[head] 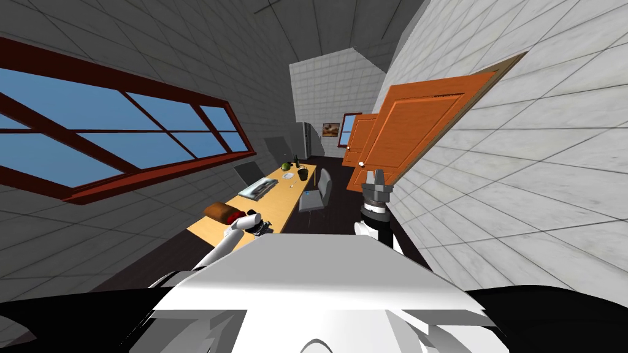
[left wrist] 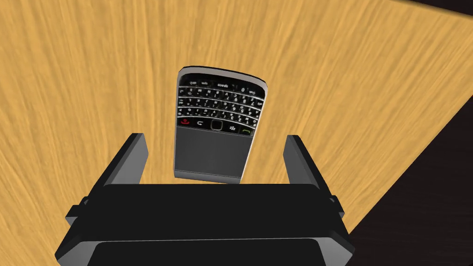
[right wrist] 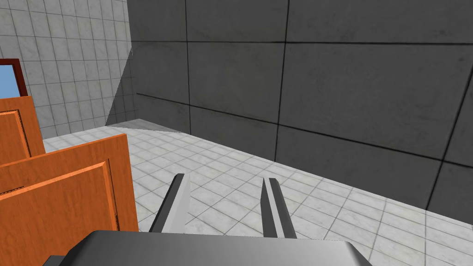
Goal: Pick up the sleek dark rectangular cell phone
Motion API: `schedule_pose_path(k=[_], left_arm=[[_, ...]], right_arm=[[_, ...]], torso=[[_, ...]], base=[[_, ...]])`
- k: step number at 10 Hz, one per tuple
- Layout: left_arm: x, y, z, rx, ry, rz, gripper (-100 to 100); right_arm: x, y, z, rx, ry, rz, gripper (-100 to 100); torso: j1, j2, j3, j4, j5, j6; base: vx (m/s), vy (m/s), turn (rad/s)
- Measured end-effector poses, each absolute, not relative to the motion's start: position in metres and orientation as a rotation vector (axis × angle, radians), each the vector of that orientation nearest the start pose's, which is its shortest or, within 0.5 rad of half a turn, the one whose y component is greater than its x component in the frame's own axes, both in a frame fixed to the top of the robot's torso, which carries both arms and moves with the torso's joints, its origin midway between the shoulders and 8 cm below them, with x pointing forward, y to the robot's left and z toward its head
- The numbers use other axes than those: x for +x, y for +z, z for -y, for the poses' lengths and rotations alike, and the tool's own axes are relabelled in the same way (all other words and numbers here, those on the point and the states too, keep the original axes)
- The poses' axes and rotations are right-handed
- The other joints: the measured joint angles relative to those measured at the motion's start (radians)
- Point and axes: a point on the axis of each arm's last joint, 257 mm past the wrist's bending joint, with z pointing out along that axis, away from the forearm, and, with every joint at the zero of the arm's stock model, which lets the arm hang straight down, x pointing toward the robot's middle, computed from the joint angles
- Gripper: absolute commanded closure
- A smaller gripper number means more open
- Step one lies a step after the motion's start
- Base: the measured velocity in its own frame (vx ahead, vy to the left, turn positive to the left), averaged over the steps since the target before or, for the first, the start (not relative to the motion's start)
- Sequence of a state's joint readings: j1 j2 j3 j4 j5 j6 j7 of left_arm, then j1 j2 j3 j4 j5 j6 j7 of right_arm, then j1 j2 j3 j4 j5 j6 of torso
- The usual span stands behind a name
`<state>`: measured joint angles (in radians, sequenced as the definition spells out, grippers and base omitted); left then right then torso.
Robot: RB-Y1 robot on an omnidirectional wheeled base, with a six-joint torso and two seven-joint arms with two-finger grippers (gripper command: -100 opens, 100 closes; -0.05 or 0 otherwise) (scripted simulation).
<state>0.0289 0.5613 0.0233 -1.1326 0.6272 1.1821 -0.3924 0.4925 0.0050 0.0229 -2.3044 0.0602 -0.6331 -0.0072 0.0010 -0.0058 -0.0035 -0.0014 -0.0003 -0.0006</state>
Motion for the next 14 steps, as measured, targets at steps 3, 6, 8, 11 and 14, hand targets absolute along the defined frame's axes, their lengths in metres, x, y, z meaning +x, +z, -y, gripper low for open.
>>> schedule_pose_path(k=[3,6,8,11,14], left_arm=[[0.223,-0.528,-0.453,-2.127,0.023,-2.371,0],[0.219,-0.54,-0.446,-2.135,0.023,-2.365,-100],[0.218,-0.547,-0.443,-2.138,0.022,-2.36,100],[0.217,-0.547,-0.443,-2.138,0.026,-2.363,100],[0.216,-0.547,-0.444,-2.14,0.026,-2.361,100]], right_arm=[[0.317,0.06,0.257,0.494,1.334,-0.529,0],[0.317,0.06,0.257,0.494,1.334,-0.529,0],[0.317,0.06,0.257,0.494,1.334,-0.529,0],[0.317,0.06,0.257,0.494,1.334,-0.529,0],[0.317,0.06,0.257,0.494,1.334,-0.529,0]], torso=[[-0.001,0.004,0.002,0.001,0.0,0.0],[0.002,0.007,0.004,0.001,0.0,0.0],[0.001,0.007,0.004,0.001,0.0,0.0],[0.001,0.005,0.003,0.002,0.001,0.0],[0.001,0.005,0.003,0.002,0.001,0.001]], base=[[0.039,-0.003,-0.001],[0.002,0.037,-0.036],[0.001,0.01,-0.003],[0.0,0.0,0.0],[0.001,-0.008,0.012]])
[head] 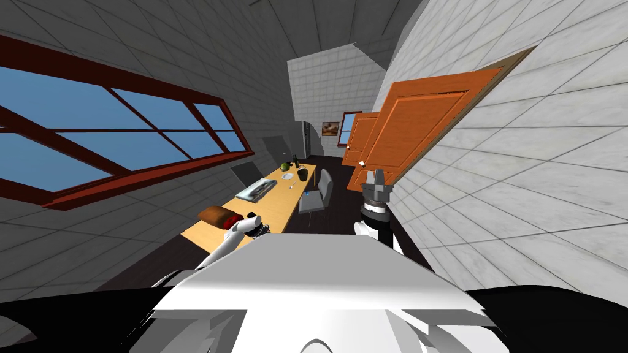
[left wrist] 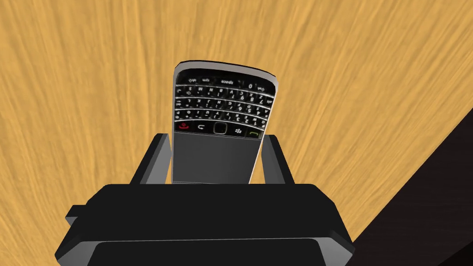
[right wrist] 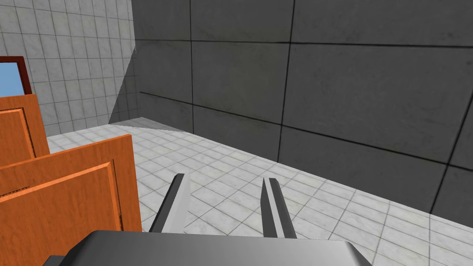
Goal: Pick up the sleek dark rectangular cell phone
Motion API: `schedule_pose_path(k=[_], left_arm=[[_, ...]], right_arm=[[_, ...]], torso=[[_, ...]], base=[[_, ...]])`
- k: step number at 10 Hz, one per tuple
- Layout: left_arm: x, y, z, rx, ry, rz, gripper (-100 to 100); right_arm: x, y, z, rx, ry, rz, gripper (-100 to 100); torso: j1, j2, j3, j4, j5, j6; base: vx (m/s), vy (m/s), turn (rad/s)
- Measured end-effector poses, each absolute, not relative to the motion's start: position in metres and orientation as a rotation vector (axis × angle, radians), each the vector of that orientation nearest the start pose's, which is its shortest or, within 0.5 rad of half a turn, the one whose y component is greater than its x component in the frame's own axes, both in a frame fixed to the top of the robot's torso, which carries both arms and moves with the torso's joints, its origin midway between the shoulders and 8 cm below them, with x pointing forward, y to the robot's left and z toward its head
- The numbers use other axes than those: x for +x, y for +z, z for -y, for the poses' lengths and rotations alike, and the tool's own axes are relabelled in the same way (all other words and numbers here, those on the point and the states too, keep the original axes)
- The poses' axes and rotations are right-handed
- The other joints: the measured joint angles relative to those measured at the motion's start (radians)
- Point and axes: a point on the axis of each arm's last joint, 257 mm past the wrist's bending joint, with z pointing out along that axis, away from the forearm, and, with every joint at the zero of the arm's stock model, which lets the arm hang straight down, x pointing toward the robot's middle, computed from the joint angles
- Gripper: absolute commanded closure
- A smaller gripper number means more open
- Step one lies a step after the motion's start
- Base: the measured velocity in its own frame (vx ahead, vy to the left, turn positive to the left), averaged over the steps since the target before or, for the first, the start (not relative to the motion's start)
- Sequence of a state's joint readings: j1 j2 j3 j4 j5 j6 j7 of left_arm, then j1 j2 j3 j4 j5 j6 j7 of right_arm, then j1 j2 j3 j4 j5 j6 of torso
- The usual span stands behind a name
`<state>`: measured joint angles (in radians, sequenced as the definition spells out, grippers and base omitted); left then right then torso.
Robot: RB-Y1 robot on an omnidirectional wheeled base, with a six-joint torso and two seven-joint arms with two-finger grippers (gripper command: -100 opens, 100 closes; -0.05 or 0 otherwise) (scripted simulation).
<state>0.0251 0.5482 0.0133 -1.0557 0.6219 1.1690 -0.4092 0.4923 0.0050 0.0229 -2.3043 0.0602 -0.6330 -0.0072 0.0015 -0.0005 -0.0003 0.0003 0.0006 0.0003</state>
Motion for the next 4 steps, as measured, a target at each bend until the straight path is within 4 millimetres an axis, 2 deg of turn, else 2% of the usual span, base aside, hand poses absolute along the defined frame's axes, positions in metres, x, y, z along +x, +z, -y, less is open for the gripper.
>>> schedule_pose_path(k=[3,4], left_arm=[[0.225,-0.532,-0.451,-2.13,0.021,-2.365,100],[0.225,-0.532,-0.452,-2.129,0.022,-2.366,0]], right_arm=[[0.317,0.06,0.257,0.494,1.334,-0.529,0],[0.317,0.06,0.257,0.494,1.334,-0.529,0]], torso=[[-0.003,0.001,0.001,0.0,-0.001,0.0],[-0.002,0.001,0.0,0.0,0.0,0.0]], base=[[-0.006,-0.034,0.024],[0.0,0.0,0.0]])
